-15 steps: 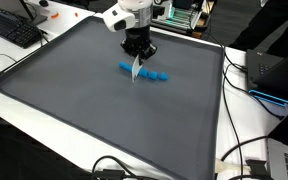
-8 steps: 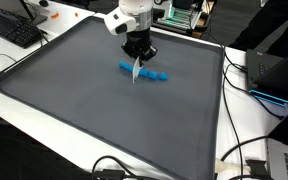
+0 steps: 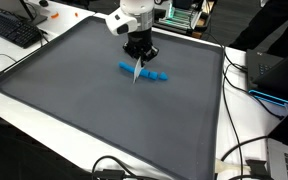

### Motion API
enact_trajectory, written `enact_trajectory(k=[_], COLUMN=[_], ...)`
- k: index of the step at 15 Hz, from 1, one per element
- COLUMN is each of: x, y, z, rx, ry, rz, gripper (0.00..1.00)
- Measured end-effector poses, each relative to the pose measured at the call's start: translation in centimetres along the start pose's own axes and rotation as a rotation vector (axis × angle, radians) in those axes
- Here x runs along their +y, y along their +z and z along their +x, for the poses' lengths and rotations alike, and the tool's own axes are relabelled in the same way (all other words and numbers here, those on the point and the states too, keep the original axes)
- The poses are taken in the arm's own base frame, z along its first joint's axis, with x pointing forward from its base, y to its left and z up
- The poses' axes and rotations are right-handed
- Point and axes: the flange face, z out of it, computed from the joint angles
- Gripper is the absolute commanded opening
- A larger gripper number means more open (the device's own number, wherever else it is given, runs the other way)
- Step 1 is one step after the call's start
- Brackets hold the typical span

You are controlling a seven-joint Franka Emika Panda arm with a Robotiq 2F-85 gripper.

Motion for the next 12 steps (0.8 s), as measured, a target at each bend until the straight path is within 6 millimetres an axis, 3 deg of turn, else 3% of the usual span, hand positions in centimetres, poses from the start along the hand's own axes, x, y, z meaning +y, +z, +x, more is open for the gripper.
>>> enact_trajectory(k=[12], x=[-0.13], y=[-0.06], z=[-0.2], rx=[-0.001], ry=[0.009], rz=[0.008], gripper=[0.01])
